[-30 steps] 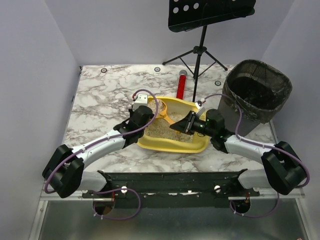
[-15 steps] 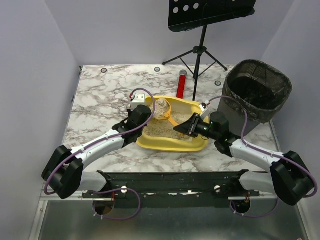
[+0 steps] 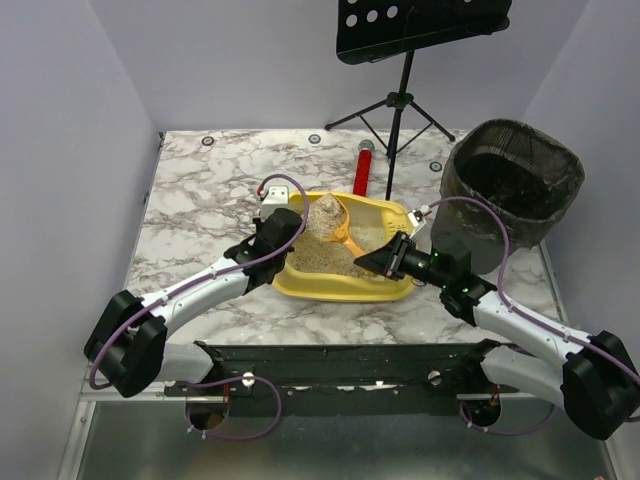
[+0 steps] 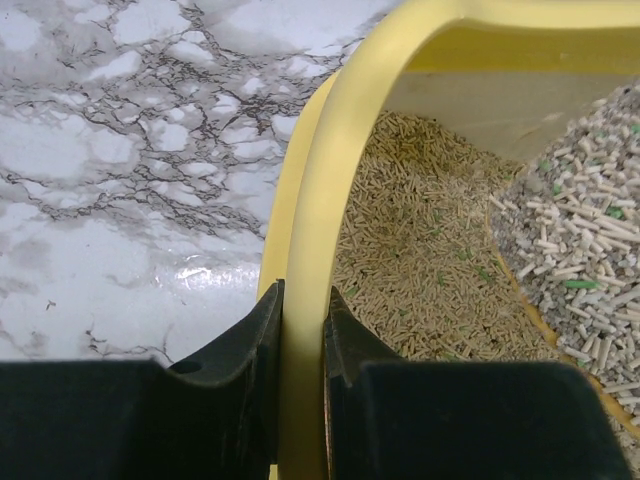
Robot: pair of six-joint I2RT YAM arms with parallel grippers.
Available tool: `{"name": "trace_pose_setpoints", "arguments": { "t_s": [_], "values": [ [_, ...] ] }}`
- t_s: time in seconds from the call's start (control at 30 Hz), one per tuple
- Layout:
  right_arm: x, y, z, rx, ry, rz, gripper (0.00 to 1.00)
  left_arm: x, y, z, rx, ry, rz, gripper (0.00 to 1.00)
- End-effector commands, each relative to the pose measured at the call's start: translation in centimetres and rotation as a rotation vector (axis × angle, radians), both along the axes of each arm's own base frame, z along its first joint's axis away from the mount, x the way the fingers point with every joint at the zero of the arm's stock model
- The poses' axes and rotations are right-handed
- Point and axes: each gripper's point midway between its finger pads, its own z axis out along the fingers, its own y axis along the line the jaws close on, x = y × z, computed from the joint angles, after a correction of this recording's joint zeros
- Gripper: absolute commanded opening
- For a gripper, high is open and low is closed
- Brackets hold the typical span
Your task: Clean the litter box
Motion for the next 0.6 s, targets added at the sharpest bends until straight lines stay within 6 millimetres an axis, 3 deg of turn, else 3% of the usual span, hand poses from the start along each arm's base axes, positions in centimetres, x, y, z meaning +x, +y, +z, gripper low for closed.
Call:
{"name": "trace_pose_setpoints", "arguments": {
  "t_s": [0.0,0.23,0.4,0.43,0.57],
  "values": [
    [-0.7,-0.5,-0.1,0.001,-0.017,0.003,0.01,0.8,-0.8,0.7,-0.102,-0.004,0.032,0.00],
    [-1.4,-1.5,0.9,0.022,-0.065,-0.027,0.01,0.9,-0.7,0.4,-0.103,-0.001,0.041,0.00],
    [-1.5,-2.2,2.7,0.051,-0.128,-0.062,0.01,0.9,-0.6,0.2,-0.101,0.010,0.045,0.00],
    [-1.6,-2.6,1.8,0.021,-0.098,-0.075,0.01,0.8,-0.6,0.1,-0.100,0.011,0.043,0.00],
    [-1.4,-3.4,2.1,0.058,-0.120,-0.136,0.01,0.8,-0.6,0.0,-0.112,0.005,0.042,0.00]
  ]
}}
